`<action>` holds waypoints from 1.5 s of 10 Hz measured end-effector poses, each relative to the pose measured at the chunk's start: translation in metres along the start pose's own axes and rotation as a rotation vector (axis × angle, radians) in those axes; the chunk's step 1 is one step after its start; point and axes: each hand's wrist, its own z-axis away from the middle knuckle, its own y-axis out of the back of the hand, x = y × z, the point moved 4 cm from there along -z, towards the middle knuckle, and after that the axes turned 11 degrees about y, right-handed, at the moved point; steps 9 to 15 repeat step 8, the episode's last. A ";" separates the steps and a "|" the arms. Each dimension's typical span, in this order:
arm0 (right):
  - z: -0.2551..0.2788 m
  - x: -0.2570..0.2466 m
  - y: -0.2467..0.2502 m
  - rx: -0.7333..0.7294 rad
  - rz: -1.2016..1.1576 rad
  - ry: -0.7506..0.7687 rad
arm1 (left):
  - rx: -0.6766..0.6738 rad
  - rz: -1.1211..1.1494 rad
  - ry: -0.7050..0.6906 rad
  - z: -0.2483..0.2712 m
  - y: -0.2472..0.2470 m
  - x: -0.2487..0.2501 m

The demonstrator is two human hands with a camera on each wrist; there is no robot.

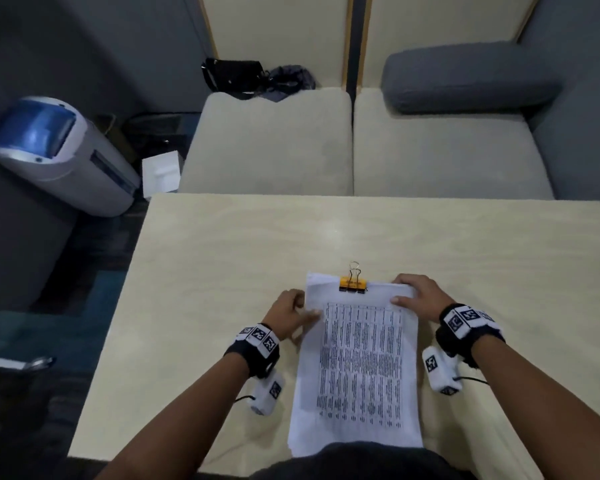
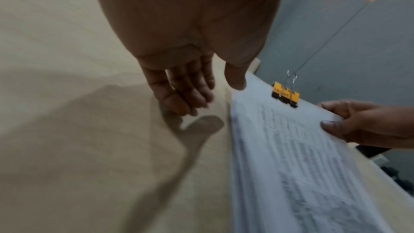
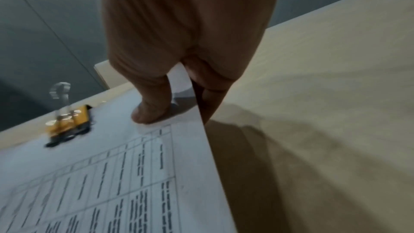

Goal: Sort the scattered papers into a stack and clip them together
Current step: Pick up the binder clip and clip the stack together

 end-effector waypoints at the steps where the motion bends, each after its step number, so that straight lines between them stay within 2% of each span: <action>1: -0.016 -0.019 0.007 0.154 -0.036 0.072 | -0.062 0.105 0.072 0.005 -0.004 -0.016; 2: -0.030 -0.034 0.013 0.377 -0.154 0.018 | 0.073 0.095 0.082 0.014 0.023 -0.026; 3: -0.041 -0.050 0.004 0.395 -0.233 0.005 | 0.263 -0.008 0.158 0.004 0.079 -0.049; 5: -0.012 -0.044 -0.039 0.139 -0.038 0.013 | 0.558 -0.067 0.390 0.000 0.233 -0.104; 6: 0.034 0.008 -0.056 0.166 -0.123 -0.099 | 0.622 -0.063 0.502 0.000 0.293 -0.133; 7: 0.083 0.022 -0.077 0.322 -0.378 -0.151 | 0.525 -0.254 0.554 -0.006 0.319 -0.150; 8: 0.114 0.037 -0.106 0.330 -0.543 -0.131 | 0.378 -0.446 0.560 -0.003 0.292 -0.151; 15: 0.114 0.037 -0.106 0.330 -0.543 -0.131 | 0.378 -0.446 0.560 -0.003 0.292 -0.151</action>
